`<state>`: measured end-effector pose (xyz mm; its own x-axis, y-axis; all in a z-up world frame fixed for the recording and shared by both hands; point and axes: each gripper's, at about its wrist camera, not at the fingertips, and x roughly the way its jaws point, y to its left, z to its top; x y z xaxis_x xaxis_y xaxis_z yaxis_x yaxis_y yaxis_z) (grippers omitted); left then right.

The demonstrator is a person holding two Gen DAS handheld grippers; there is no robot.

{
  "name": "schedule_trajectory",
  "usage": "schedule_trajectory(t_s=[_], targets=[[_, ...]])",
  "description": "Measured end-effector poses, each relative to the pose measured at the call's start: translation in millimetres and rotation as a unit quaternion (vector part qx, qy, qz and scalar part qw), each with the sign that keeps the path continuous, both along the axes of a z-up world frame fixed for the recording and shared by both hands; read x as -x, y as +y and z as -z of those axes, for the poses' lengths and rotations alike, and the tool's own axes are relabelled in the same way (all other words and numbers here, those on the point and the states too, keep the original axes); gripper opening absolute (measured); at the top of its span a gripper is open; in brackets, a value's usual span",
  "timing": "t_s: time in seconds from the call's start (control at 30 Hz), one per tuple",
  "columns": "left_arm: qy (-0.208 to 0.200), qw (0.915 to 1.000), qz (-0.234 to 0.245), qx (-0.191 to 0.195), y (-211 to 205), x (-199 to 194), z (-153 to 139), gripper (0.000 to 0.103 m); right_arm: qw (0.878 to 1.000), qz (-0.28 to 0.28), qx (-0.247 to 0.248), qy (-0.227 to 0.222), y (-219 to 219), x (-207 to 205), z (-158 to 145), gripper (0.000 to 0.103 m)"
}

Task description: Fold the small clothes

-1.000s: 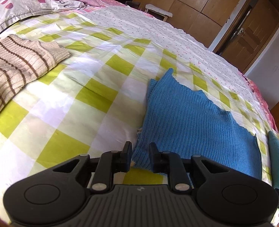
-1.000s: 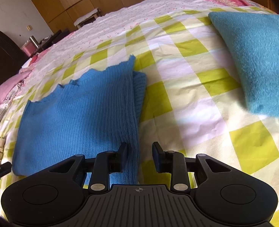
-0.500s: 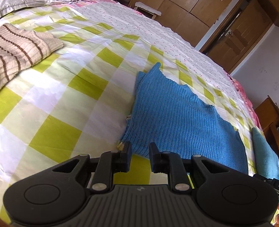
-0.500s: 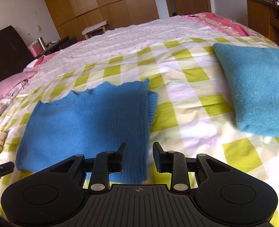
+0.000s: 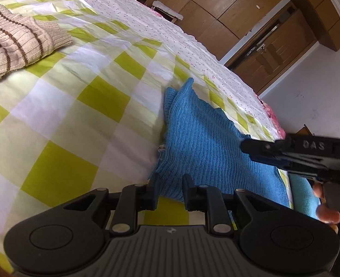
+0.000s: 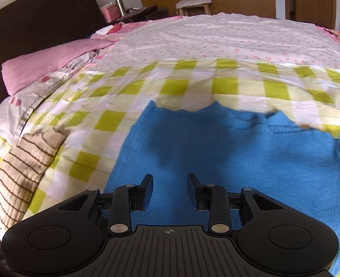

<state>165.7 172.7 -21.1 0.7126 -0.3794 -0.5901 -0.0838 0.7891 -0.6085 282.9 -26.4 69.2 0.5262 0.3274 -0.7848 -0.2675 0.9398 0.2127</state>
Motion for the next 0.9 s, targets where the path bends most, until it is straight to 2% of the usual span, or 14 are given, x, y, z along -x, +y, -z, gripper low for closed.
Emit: schedule_trajectory(t_s=[0.1,0.4,0.5,0.73,0.9], targets=[[0.001,1.0000,0.001,0.001,3.6,1.6,1.6,0.028,1.000,-0.010,0.006,0.007,28.0,-12.8,5.9,0.041],[-0.001,1.0000,-0.001,-0.006,8.0,4.9,4.8,0.031,0.998,-0.024,0.048,0.019,75.2,-42.4,28.6,0.044],[0.000,1.0000,0.003,-0.008,5.9,4.7,7.3,0.031,0.997,-0.029,0.063,0.024,85.6,-50.2,33.5,0.050],[-0.005,0.9999,0.007,-0.009,2.1,0.9,8.5,0.032,0.990,-0.051,0.130,0.011,110.3,-60.3,45.9,0.054],[-0.011,0.9998,0.011,-0.010,-1.2,3.6,9.2,0.035,0.980,-0.075,0.186,-0.011,124.7,-56.9,55.5,0.054]])
